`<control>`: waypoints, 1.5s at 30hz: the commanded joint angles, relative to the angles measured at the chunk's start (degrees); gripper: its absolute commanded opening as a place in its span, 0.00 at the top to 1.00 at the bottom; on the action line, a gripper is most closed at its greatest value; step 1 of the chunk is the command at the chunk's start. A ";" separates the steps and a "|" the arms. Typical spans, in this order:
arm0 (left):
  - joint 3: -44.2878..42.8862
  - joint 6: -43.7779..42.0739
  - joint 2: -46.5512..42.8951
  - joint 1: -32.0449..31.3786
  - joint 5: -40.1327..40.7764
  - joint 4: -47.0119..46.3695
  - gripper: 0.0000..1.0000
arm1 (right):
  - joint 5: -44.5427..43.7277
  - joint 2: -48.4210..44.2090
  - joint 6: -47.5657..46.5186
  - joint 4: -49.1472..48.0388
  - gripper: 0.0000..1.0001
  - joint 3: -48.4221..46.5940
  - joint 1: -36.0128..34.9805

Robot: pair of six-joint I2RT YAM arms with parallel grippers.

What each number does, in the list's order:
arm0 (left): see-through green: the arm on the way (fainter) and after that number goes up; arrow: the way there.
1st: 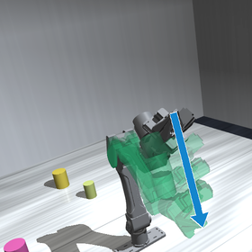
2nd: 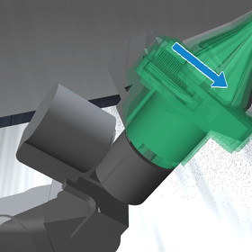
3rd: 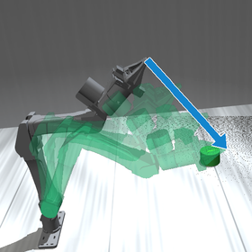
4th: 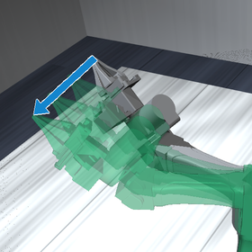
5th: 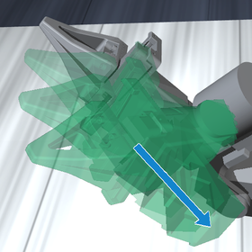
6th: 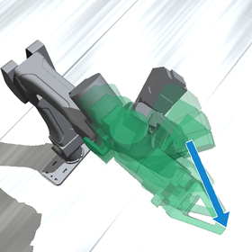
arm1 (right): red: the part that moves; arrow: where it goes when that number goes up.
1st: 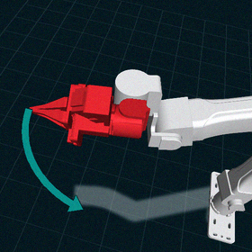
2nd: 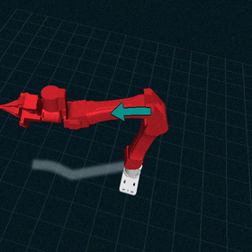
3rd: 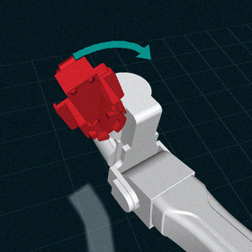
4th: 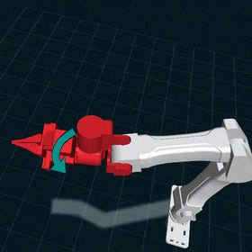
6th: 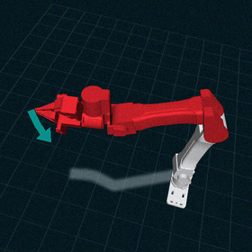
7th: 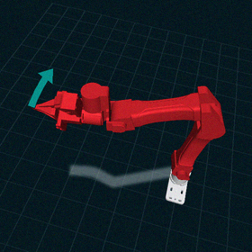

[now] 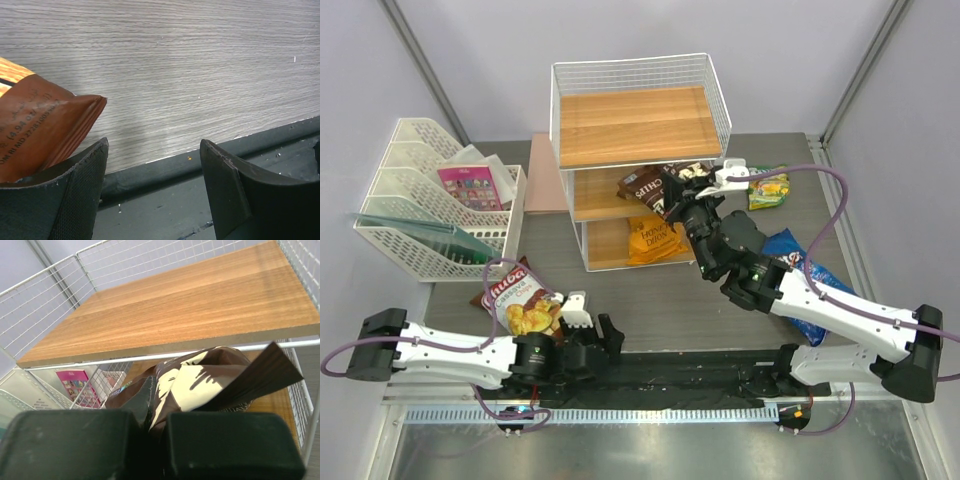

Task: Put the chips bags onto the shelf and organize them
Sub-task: Place the potato chip on the shelf.

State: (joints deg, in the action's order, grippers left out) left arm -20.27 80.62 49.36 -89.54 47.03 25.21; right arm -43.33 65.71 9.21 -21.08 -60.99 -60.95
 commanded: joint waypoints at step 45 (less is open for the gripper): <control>1.90 -0.37 -6.74 0.15 3.86 4.23 0.28 | -28.13 14.38 -24.78 -68.44 0.99 14.58 -8.40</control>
State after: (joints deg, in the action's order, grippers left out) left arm -18.87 80.58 42.85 -89.54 48.45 29.69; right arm -74.89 86.87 -16.62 -74.13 -47.05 -69.28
